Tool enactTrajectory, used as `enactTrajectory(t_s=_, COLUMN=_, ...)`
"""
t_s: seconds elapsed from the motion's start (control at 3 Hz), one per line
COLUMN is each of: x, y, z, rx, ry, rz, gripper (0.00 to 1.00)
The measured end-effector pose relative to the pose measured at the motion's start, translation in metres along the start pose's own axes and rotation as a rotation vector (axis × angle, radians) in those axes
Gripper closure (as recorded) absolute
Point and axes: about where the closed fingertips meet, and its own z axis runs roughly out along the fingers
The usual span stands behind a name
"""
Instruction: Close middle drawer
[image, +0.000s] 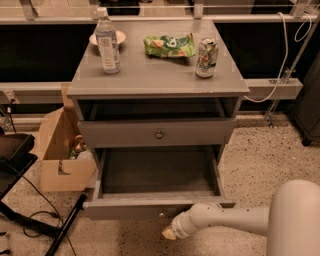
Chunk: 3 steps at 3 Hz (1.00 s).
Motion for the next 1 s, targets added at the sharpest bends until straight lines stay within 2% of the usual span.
enactTrajectory(t_s=0.33, x=-0.016, y=-0.024, z=0.004, rx=-0.023, ry=-0.035, rz=-0.004, gripper=1.00)
enactTrajectory(t_s=0.67, x=-0.015, y=-0.024, z=0.004, rx=-0.023, ry=-0.035, rz=-0.004, gripper=1.00)
enactTrajectory(t_s=1.0, x=-0.029, y=-0.050, z=-0.006, rx=-0.004, ry=-0.048, rz=-0.004, gripper=1.00)
